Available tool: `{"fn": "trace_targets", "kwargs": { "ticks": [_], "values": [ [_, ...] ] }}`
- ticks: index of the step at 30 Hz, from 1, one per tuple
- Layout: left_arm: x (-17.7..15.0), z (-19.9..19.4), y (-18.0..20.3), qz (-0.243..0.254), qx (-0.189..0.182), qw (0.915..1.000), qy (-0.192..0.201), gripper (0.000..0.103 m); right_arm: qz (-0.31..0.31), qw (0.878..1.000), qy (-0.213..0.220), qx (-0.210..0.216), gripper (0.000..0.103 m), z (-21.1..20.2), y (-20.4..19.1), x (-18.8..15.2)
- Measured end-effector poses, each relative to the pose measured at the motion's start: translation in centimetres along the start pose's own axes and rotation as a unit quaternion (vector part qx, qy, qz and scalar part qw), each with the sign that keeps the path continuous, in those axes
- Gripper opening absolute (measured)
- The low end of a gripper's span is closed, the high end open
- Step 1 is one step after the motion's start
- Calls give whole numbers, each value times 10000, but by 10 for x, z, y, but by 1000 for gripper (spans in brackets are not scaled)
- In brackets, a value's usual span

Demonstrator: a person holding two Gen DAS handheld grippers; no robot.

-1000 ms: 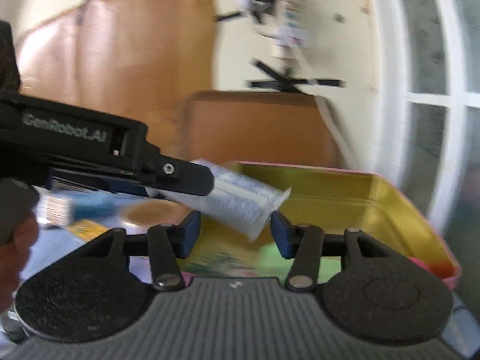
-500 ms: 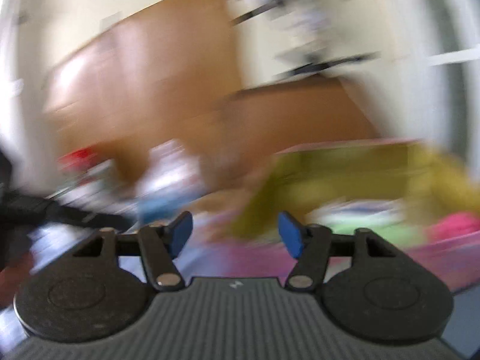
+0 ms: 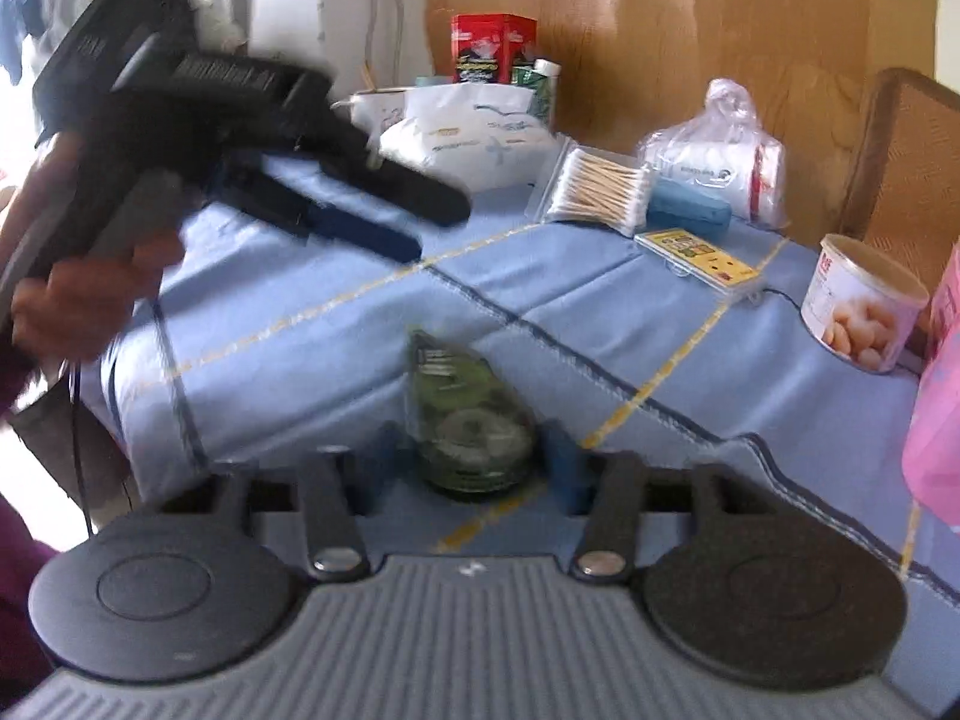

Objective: Organize soft objects
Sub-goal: 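Grasp the green tape roll with the left gripper, then carry the tape roll into the pink tin and open the left gripper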

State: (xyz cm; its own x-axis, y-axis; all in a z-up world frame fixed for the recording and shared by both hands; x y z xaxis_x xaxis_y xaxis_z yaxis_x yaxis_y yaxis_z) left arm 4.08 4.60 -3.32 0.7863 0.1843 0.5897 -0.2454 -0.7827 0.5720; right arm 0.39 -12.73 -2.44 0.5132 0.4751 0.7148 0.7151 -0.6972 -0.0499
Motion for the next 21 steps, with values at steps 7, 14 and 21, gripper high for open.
{"fn": "trace_targets", "kwargs": {
  "ticks": [7,14,21],
  "values": [
    [-5,19,-10,-377,-75,9988,-290,67,1283,9913,282,-62,51,25,14,23],
    [-2,33,-7,-578,-271,9970,-428,56,1235,9913,433,156,51,31,-6,28],
    [7,52,26,-297,-383,9970,-602,46,1193,9894,812,-176,51,11,4,28]
  ]
}}
Point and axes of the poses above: each gripper's, at about its wrist camera, not at the fingertips, and z roughly the way its jaws point, y to its right, x to its top, the point moved 6 cm from there along z, roughly the way its jaws point, and after that the axes turned 7 degrees about -y, right-handed, at the moved point
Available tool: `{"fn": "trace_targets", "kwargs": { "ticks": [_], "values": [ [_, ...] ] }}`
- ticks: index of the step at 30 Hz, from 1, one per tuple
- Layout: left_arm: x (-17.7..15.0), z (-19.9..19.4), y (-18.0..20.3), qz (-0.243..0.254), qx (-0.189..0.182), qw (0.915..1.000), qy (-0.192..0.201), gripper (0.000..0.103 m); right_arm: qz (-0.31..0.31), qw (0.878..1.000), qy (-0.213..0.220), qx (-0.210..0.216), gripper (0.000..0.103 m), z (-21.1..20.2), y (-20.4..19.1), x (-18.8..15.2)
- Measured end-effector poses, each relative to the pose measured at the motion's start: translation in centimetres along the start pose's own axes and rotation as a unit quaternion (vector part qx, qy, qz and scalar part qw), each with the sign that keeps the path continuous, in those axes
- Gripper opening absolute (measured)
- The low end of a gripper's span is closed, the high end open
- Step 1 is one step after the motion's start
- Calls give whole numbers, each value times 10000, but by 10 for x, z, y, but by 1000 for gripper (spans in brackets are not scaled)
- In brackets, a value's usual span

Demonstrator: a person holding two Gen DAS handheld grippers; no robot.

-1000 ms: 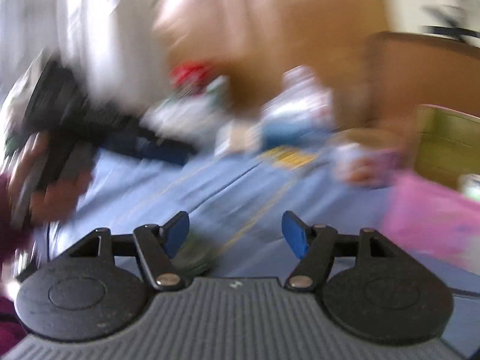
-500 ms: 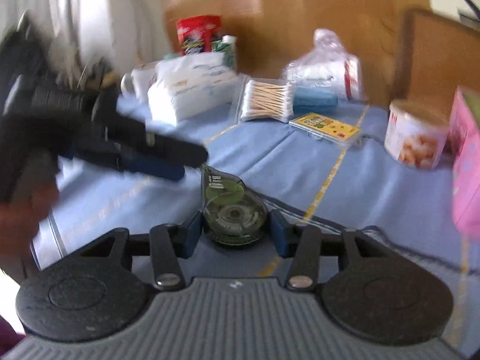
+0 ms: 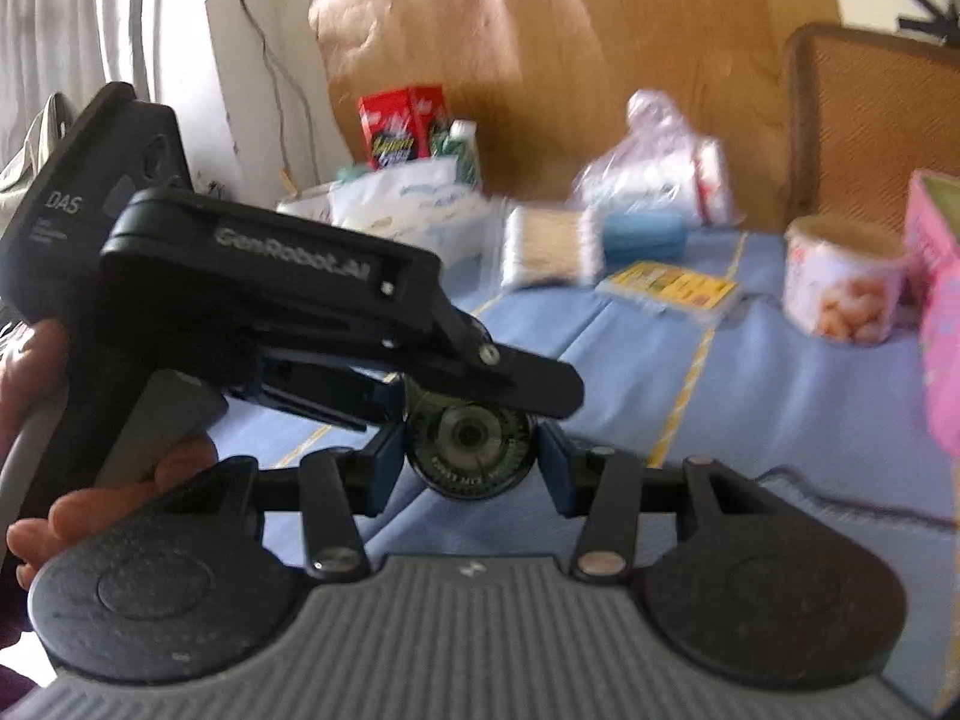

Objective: Organize soft objects
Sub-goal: 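Carry the tape roll into the pink tin and open the left gripper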

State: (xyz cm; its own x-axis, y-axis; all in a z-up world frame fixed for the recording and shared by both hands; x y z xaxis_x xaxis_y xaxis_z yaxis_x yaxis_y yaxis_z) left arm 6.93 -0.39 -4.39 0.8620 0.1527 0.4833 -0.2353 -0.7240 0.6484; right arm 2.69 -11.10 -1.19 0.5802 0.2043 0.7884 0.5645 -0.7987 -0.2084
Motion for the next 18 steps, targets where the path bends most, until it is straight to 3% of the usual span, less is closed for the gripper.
{"fn": "trace_targets", "kwargs": {
  "ticks": [10,15,18],
  "values": [
    [44,58,100,971,-280,9948,-129,46,6,9899,967,-1035,51,-53,65,25],
    [58,108,155,1508,-376,9874,-286,46,281,9752,1301,-1769,51,-86,118,33],
    [62,131,172,1695,-228,9848,-293,46,586,9619,1402,-2274,51,-98,153,32]
  ]
}}
Point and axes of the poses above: each gripper's, at about its wrist camera, not at the fingertips, and z roughly the way its jaws point, y to its right, x to its top, the point moved 6 cm from there along z, roughly the way its jaws point, and after that the axes turned 7 degrees about -y, right-handed, at the moved point
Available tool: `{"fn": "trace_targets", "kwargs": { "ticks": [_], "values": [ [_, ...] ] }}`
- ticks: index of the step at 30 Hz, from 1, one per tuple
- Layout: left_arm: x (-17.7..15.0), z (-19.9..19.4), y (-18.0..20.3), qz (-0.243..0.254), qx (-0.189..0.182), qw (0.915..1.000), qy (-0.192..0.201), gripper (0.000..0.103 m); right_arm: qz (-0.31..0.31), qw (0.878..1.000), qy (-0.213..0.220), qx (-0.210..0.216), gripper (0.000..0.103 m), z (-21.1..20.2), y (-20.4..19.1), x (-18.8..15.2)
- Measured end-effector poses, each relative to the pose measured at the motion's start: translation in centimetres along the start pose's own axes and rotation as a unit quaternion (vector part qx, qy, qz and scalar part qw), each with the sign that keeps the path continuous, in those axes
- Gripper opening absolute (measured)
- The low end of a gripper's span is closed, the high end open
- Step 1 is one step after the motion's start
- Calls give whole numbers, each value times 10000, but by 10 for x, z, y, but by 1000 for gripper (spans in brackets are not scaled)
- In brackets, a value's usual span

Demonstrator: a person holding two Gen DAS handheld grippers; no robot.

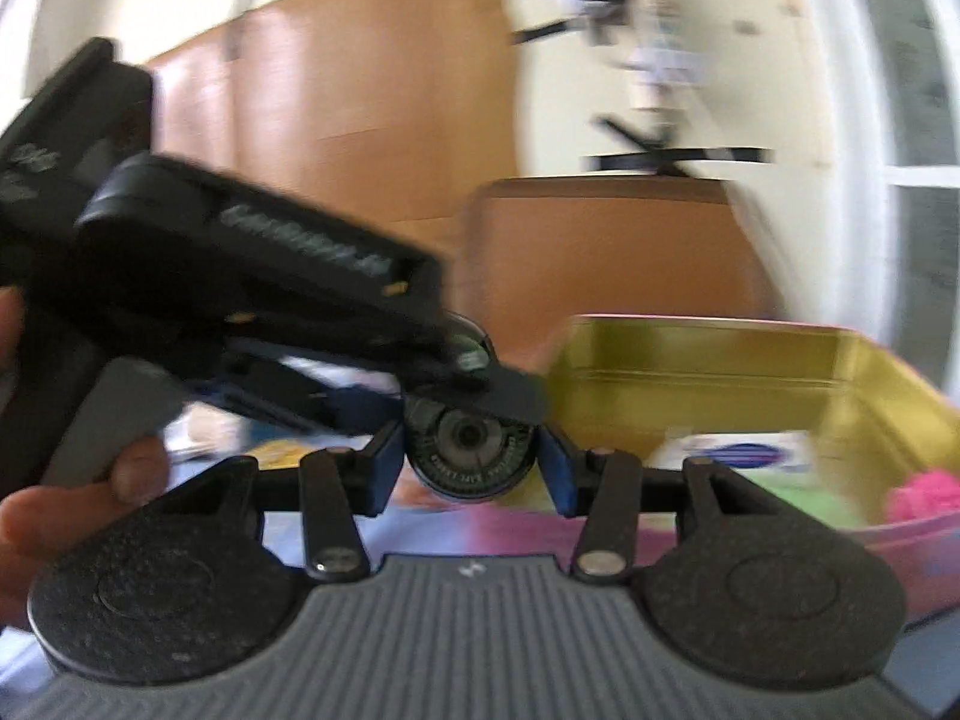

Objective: Organize soft objects

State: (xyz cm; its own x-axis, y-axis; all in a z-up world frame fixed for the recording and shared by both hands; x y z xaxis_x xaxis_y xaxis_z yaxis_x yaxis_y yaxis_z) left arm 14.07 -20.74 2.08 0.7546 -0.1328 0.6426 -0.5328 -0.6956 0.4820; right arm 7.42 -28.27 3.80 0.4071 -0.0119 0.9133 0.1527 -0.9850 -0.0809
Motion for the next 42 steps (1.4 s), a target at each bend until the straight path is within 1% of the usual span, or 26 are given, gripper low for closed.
{"fn": "trace_targets", "kwargs": {
  "ticks": [2,3,4,5,7,10,12,14,15,16,18,19,20,21,23,25,27,28,29,32,33,34,35,36,39,42],
  "values": [
    [1,9,2,31,51,10000,-24,49,155,9986,54,-510,54,3,24,1],
    [0,11,1,-12,58,10000,-42,49,211,9973,1,-706,60,7,34,0],
    [-2,10,-1,-39,25,10000,-48,51,275,9962,-103,-821,69,11,43,-1],
    [-4,7,-2,-51,-11,10000,-25,51,340,9956,-132,-866,70,11,49,-3],
    [-7,-4,-7,42,133,9999,42,51,502,9936,42,-1009,70,6,56,-3],
    [-16,-31,-30,11,291,9993,223,51,623,9933,189,-956,69,-2,55,0],
    [-24,-51,-55,-155,452,9983,343,52,591,9956,292,-670,66,-7,44,4],
    [-37,-74,-88,-399,743,9953,470,52,329,9987,302,-264,65,-9,22,7],
    [-44,-85,-105,-530,894,9933,510,52,154,9996,237,-15,65,-6,9,8],
    [-53,-97,-126,-676,1101,9901,552,52,-54,9993,96,356,65,-2,-8,9],
    [-66,-117,-159,-837,1576,9818,656,52,-390,9940,-278,987,65,11,-41,8],
    [-74,-127,-175,-927,1811,9764,720,52,-581,9898,-508,1197,66,21,-58,6],
    [-82,-136,-190,-1042,1951,9721,784,52,-763,9857,-706,1327,66,29,-74,3],
    [-89,-144,-203,-1186,2000,9689,847,52,-949,9810,-879,1443,66,41,-89,3],
    [-99,-155,-220,-1429,1944,9655,979,52,-1280,9712,-1144,1651,66,66,-117,1],
    [-104,-162,-225,-1406,1827,9658,1183,52,-1573,9628,-1426,1675,67,98,-134,3],
    [-107,-164,-226,-1374,1757,9661,1299,54,-1827,9564,-1594,1631,70,122,-146,4],
    [-107,-165,-225,-1355,1708,9664,1359,56,-1969,9526,-1695,1583,74,136,-151,4],
    [-105,-164,-224,-1333,1669,9670,1390,56,-2097,9487,-1789,1551,77,145,-154,2],
    [-104,-164,-222,-1324,1531,9689,1423,56,-2380,9359,-2151,1454,79,169,-160,-6],
    [-104,-164,-222,-1343,1497,9690,1437,56,-2438,9327,-2261,1398,81,176,-159,-10],
    [-104,-163,-223,-1365,1461,9690,1449,56,-2480,9350,-2158,1330,88,178,-158,-10],
    [-105,-163,-223,-1398,1427,9690,1451,58,-2409,9364,-2187,1318,90,180,-157,-10],
    [-106,-163,-224,-1428,1403,9689,1455,59,-2296,9376,-2238,1349,90,181,-155,-9],
    [-106,-164,-227,-1483,1353,9686,1465,61,-2332,9377,-2221,1303,88,178,-157,-11],
    [-106,-164,-226,-1478,1366,9684,1473,61,-2344,9350,-2312,1315,87,180,-158,-10]
  ]
}}
Point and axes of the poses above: each gripper's, at about its wrist camera, not at the fingertips, and z roughly the way its jaws point, y to its right, x to its top, the point moved 6 cm from there along z, roughly the way its jaws point, and after that the axes turned 7 degrees about -y, right-handed, at the moved point
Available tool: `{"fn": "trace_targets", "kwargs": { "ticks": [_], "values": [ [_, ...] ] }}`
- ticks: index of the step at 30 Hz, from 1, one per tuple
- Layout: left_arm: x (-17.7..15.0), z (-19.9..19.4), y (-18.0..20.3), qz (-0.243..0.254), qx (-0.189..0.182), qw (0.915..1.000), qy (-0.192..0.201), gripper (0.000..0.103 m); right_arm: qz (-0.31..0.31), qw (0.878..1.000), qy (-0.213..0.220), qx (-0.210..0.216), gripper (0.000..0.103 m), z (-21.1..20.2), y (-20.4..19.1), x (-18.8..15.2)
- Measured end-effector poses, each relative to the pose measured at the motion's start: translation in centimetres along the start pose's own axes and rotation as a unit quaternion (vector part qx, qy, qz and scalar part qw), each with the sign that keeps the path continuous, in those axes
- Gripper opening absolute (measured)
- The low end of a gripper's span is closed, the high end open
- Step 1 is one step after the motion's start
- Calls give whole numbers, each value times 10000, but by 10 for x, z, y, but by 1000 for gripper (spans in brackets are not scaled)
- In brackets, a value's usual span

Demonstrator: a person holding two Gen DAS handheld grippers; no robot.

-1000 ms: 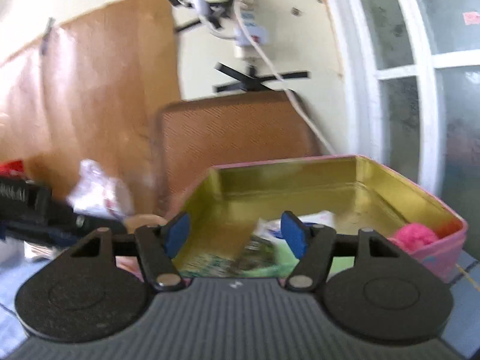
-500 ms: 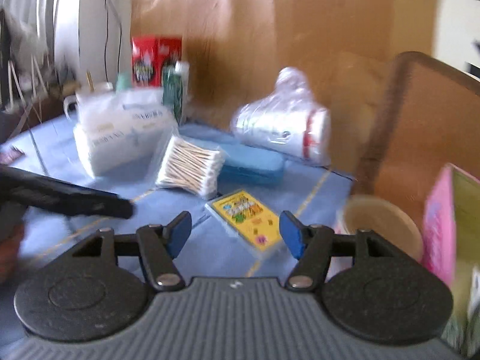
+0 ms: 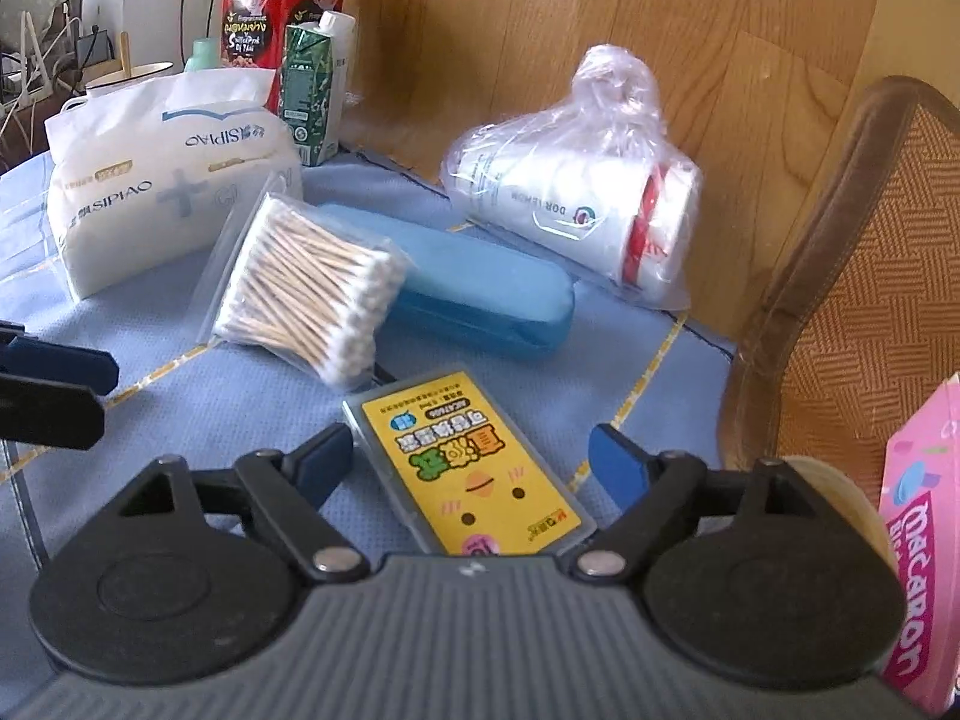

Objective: Organize soft objects

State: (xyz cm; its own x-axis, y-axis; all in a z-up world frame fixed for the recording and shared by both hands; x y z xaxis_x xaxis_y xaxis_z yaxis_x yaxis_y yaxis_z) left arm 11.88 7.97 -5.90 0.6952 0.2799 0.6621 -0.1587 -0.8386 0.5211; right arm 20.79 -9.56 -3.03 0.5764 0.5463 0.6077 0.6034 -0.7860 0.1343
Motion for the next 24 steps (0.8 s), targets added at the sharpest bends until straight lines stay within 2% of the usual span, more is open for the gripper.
{"fn": "trace_targets", "kwargs": {
  "ticks": [6,7,8,11,13,16,19,21,23,24],
  "values": [
    [0,-2,-2,-50,35,10000,65,61,92,9993,-334,118,88,9,5,10],
    [0,-2,-3,-71,37,9999,76,61,74,9992,-374,120,81,8,4,10],
    [1,-3,-3,-90,36,9999,86,61,-27,9992,-377,129,65,4,0,8],
    [1,-3,-6,-163,19,9998,89,61,-503,9981,-367,-12,38,-10,-20,0],
    [2,-3,-7,-209,18,9997,91,61,-776,9962,-354,-156,34,-20,-34,-10],
    [2,-4,-8,-248,27,9996,91,61,-1000,9945,-285,-146,29,-35,-50,-24],
    [1,-4,-7,-237,49,9997,96,61,-1019,9945,-230,-45,29,-45,-53,-26],
    [1,-4,-7,-224,65,9997,117,64,-1023,9946,-107,-135,37,-48,-49,-18],
    [1,-5,-7,-218,73,9996,138,64,-905,9957,-71,-170,52,-46,-40,-7],
    [1,-4,-7,-220,63,9996,134,64,-824,9964,-146,-94,55,-42,-35,0]
  ]
}}
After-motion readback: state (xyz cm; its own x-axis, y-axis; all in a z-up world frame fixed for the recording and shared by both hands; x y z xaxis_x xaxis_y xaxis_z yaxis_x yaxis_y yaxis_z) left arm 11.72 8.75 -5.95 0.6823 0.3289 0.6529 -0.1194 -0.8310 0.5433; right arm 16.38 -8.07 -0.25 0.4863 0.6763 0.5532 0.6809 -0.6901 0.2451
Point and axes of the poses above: each gripper's, at about its wrist camera, not at the fingertips, and z roughly the way its jaws point, y to its right, x to its top, the point moved 6 cm from there along z, roughly the way its jaws point, and after that the axes turned 7 degrees about -y, right-handed, at the moved point
